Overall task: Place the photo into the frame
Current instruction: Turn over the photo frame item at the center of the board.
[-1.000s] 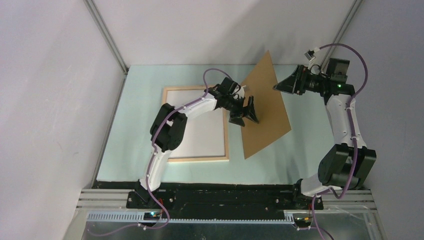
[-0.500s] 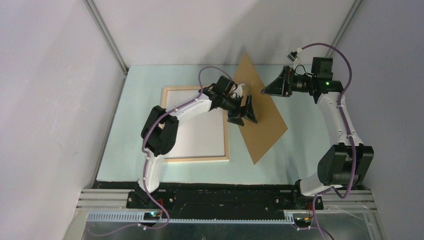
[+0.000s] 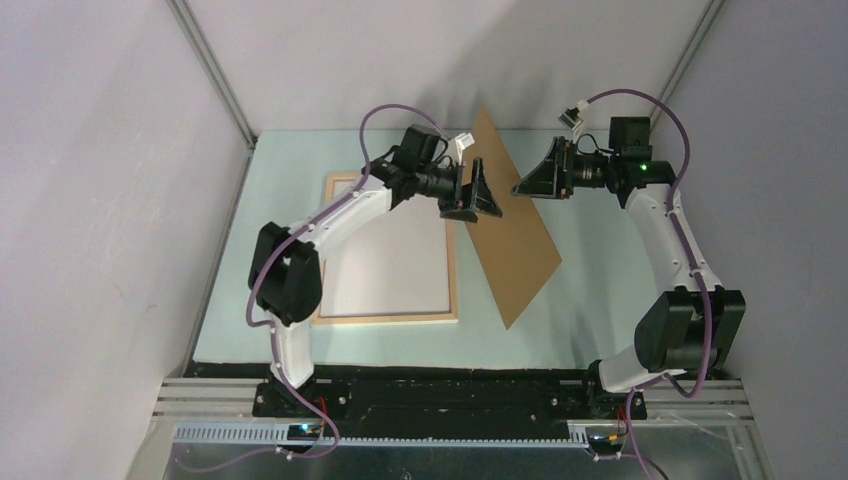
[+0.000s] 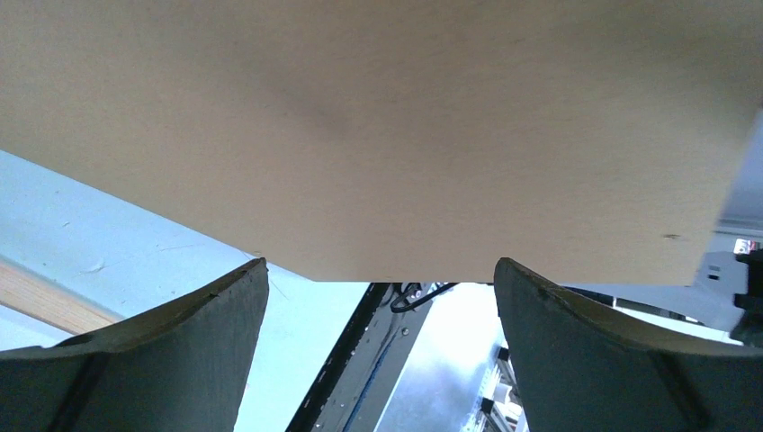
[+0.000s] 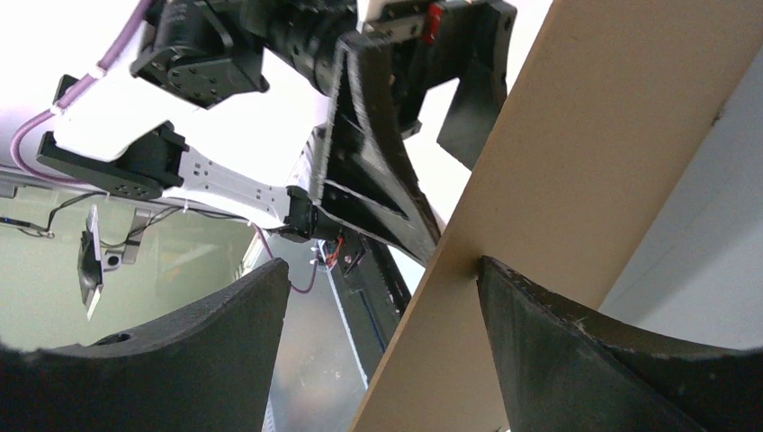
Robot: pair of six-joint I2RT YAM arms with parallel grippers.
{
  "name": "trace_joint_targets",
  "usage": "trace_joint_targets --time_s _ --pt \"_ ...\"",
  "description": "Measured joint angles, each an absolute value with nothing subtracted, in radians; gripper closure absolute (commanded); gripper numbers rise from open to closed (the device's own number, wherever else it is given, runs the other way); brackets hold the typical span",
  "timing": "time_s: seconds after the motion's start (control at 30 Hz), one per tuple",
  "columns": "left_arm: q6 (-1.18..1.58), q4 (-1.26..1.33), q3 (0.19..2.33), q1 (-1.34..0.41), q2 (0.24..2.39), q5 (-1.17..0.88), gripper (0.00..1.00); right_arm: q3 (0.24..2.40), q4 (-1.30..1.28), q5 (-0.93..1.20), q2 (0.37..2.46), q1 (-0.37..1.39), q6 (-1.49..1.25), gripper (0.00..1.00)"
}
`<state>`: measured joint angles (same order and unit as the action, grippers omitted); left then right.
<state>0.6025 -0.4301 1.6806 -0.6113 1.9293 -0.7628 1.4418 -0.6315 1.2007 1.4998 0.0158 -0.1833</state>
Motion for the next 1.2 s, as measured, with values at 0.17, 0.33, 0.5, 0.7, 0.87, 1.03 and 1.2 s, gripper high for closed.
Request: trace_joint_targets --time_s 0.17,0.33,0.5,0.7,0.87,1.03,1.2 --pt "0.638 -0.430 1.687 -0.592 1.861 -0.741 0.02 1.442 -0.632 1.200 1.498 0.048 -0.180 0.18" --pt "0.709 -0.428 1.737 -0.585 1.824 -0.697 0.02 1.442 -0.635 1.186 1.492 0.075 -0.163 0.18" --pt "0.791 -0.424 1.750 -0.582 1.800 -0.661 0.02 1.442 -0.641 1.170 1.488 0.110 -0.148 0.18" --pt "0.843 -0.426 1.749 -0.580 1.799 -0.626 0.02 1.442 -0.656 1.156 1.485 0.142 -0.132 0.17" --pt "0.865 -0.426 1.748 -0.580 1.799 -0.603 0.02 1.442 -0.665 1.147 1.485 0.170 -0.119 0.17" --pt "0.874 -0.430 1.726 -0.575 1.783 -0.584 0.02 1.441 -0.671 1.147 1.484 0.199 -0.110 0.17" --pt "0.874 -0.430 1.702 -0.560 1.741 -0.567 0.02 1.439 -0.673 1.149 1.484 0.215 -0.104 0.17"
